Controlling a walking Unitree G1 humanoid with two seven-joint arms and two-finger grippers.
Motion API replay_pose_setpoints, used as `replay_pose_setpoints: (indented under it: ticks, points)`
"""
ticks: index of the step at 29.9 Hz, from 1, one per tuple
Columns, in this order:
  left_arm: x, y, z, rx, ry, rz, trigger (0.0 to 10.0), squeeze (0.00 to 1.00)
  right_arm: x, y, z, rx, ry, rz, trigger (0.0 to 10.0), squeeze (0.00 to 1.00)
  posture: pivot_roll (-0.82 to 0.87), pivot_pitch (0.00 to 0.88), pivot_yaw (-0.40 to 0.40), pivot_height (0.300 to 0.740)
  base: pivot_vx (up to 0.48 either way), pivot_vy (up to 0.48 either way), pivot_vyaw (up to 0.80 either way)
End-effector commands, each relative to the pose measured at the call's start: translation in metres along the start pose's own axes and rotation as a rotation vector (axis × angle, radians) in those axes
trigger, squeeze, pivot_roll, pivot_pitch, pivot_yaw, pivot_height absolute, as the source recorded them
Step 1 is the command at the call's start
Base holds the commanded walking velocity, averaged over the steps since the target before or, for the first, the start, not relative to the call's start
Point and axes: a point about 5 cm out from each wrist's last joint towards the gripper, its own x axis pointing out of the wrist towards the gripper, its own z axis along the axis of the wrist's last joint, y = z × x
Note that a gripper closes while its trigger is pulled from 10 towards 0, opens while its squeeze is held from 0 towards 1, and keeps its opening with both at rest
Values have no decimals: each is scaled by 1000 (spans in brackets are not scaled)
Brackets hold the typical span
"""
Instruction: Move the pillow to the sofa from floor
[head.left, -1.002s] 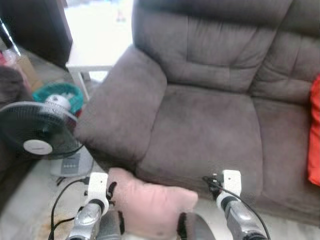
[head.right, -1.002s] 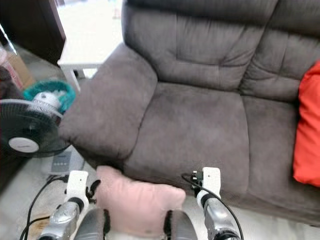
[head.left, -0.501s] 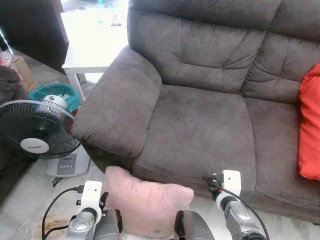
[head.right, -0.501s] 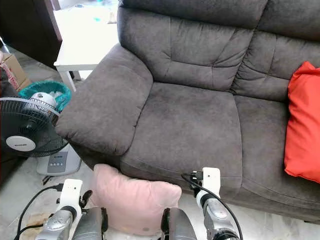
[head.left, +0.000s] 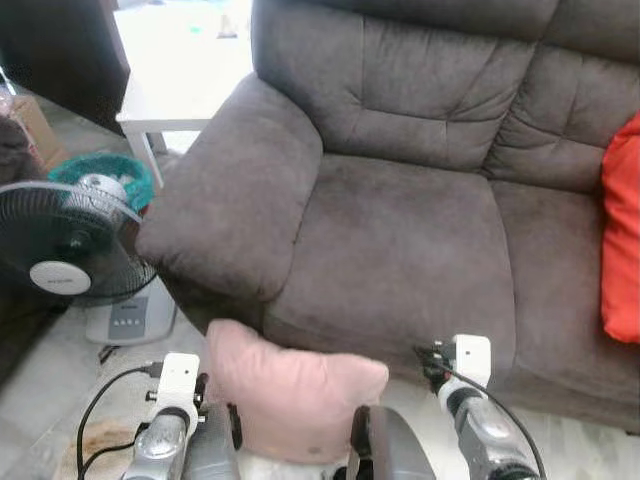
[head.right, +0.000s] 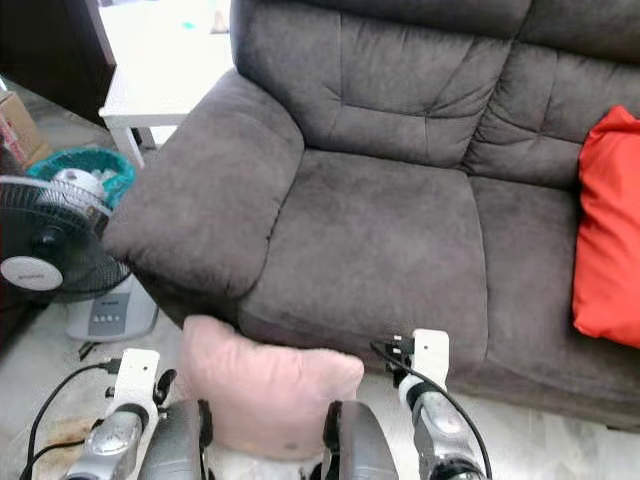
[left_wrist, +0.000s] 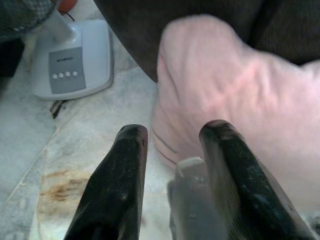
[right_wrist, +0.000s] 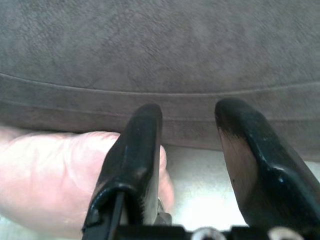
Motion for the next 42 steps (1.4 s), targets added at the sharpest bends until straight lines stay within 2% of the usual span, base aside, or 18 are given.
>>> replay_pose_setpoints:
  ticks: [1,10,14,24,27,31,37,42]
  points:
    - [-2,0,-7,-1,26,4,10000,0,0,-11,9,20,-40,-27,10000,0,115,120,-119,531,0,0,0]
    - [0,8,-7,14,65,-23,10000,0,4,-16,24,9,-76,-4,10000,0,102,125,-137,531,0,0,0]
    - [1,18,-4,-11,57,44,10000,0,4,-18,25,7,-76,6,10000,0,103,126,-151,531,0,0,0]
    - [0,19,-4,-46,39,90,10000,0,9,4,24,-17,-78,48,10000,0,102,129,-161,531,0,0,0]
    - [-1,25,-1,-48,-5,133,10000,0,11,8,30,-21,-110,60,10000,0,97,129,-157,531,0,0,0]
    - [2,35,19,-22,-131,185,10000,0,10,7,35,-29,-154,68,10000,0,83,130,-158,531,0,0,0]
    - [7,31,27,-30,-122,146,10000,0,8,4,41,-47,-211,85,10000,0,92,134,-175,531,0,0,0]
    - [8,31,33,-51,-164,138,10000,0,8,15,50,-62,-272,120,10000,0,105,143,-183,531,0,0,0]
